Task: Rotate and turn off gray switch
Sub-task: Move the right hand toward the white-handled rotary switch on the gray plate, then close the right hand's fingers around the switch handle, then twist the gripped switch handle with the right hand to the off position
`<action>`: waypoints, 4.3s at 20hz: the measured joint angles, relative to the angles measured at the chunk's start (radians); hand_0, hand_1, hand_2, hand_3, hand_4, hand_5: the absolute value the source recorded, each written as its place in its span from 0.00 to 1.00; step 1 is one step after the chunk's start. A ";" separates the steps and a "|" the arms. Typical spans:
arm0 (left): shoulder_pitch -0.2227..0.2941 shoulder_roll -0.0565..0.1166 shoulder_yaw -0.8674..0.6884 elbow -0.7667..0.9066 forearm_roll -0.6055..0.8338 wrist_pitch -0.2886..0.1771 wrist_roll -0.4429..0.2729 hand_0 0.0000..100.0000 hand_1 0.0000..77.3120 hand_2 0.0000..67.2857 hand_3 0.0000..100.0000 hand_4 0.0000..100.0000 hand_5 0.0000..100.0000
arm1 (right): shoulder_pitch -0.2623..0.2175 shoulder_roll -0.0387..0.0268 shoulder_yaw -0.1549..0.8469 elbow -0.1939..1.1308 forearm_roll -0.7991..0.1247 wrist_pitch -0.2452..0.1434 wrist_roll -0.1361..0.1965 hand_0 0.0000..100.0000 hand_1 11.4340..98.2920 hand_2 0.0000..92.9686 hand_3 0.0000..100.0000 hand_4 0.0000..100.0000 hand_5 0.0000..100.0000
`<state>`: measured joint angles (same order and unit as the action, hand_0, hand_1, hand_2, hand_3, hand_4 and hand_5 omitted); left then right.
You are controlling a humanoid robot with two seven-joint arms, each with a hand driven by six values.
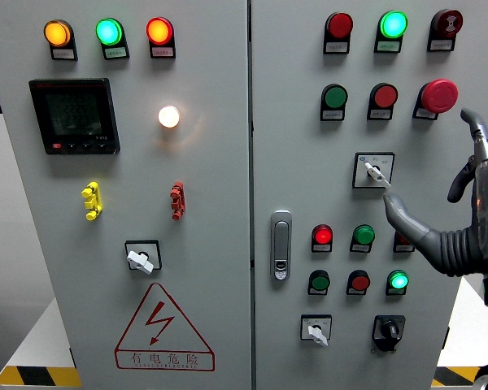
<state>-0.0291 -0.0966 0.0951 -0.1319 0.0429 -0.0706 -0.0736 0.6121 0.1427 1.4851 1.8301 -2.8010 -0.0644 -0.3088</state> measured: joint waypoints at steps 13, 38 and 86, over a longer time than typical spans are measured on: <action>0.000 0.000 0.000 0.000 0.000 0.000 0.000 0.88 0.00 0.20 0.19 0.08 0.11 | 0.017 0.0015 -0.022 -0.018 0.031 0.002 -0.015 0.00 0.34 0.32 0.85 0.97 0.97; 0.000 0.000 0.000 0.000 0.000 0.000 0.000 0.88 0.00 0.20 0.19 0.08 0.11 | 0.120 0.0092 -0.033 -0.184 0.107 0.009 -0.107 0.00 0.30 0.63 0.85 0.98 0.99; 0.000 0.000 0.000 0.000 0.000 0.000 0.000 0.88 0.00 0.20 0.19 0.08 0.11 | 0.185 0.0106 -0.052 -0.302 0.140 0.001 -0.107 0.00 0.27 0.72 0.86 0.98 0.98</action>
<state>-0.0294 -0.0966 0.0947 -0.1319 0.0429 -0.0706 -0.0736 0.7973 0.1533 1.4335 1.5280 -2.6613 -0.0631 -0.4155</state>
